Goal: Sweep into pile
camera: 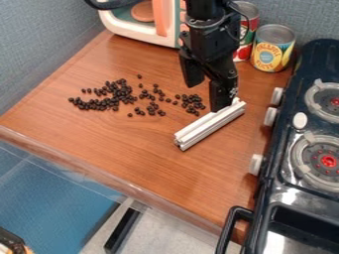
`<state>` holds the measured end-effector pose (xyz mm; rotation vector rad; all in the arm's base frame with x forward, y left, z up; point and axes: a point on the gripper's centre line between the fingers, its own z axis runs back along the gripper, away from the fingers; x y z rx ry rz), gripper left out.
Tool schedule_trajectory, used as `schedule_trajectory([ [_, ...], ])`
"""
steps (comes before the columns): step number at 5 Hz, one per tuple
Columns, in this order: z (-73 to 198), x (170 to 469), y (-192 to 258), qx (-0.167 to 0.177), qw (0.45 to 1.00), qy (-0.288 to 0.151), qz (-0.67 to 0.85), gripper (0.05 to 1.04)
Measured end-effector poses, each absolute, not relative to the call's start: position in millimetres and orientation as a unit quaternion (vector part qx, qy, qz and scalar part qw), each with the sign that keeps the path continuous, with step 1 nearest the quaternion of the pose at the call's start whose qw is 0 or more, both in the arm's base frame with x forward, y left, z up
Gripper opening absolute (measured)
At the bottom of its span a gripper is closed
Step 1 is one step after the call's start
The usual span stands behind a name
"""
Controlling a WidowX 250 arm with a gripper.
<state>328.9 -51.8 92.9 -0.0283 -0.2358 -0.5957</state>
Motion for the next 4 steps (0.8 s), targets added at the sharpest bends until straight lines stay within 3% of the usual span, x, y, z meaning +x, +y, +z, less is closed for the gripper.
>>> schedule_trajectory([
  [1, 82.3, 327.3, -51.7, -0.015, 0.951, -0.101, -0.292, 1.0],
  [2, 80.7, 334.6, -57.8, 0.01, 0.944, -0.13, -0.303, 1.0],
  [4, 68.3, 340.6, -53.2, 0.013, 0.939, -0.145, -0.312, 1.0],
])
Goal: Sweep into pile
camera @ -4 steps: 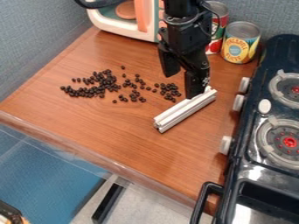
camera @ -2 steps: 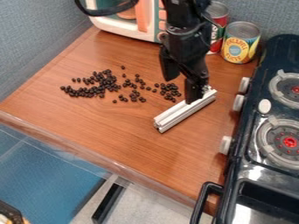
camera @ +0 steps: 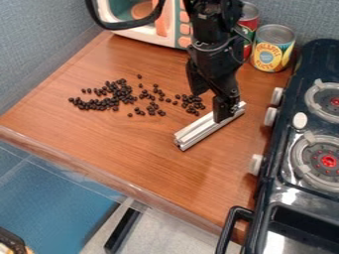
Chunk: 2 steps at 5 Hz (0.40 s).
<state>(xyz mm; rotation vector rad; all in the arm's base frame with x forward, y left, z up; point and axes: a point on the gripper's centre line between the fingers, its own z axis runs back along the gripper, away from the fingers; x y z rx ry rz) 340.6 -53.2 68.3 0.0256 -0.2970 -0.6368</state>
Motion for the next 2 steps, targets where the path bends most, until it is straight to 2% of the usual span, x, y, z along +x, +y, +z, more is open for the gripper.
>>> schedule_trajectory([
  [2, 54.1, 339.8, -46.0, -0.006, 0.943, -0.13, -0.307, 1.0],
])
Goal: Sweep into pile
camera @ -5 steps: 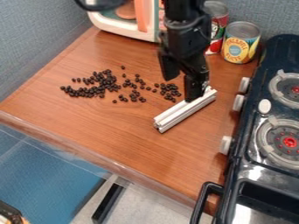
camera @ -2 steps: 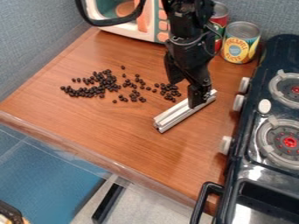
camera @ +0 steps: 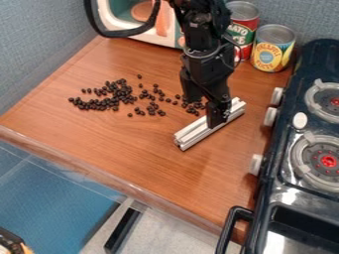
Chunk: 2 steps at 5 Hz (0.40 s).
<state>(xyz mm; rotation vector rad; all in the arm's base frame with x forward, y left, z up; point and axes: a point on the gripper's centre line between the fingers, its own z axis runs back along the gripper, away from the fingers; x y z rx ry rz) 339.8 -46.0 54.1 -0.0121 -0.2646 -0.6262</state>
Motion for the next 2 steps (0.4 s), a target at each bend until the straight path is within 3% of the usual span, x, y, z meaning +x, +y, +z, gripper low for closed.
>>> schedule_trajectory([
  [2, 41.1, 334.5, -43.2, -0.006, 0.942, -0.122, -0.314, 1.0],
])
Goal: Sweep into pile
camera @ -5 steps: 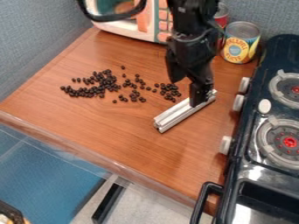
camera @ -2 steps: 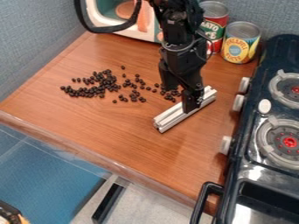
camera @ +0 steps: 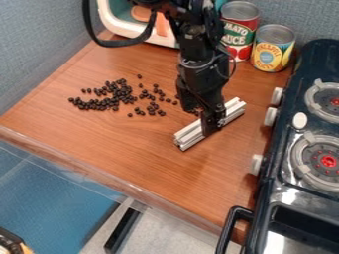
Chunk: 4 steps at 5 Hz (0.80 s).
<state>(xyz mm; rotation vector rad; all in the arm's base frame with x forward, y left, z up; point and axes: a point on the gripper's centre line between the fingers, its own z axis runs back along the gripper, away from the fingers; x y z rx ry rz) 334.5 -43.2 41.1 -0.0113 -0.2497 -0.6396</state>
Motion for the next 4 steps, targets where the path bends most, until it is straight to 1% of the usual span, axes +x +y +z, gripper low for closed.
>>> schedule_trajectory([
  [1, 34.2, 332.5, -40.3, -0.008, 0.945, -0.114, -0.308, 0.949],
  [2, 24.5, 330.5, -39.3, -0.013, 0.949, -0.101, -0.298, 0.699],
  [3, 22.8, 330.2, -36.0, -0.005, 0.955, -0.095, -0.282, 0.395],
  [4, 22.6, 330.1, -34.2, 0.004, 0.958, -0.091, -0.273, 0.352],
])
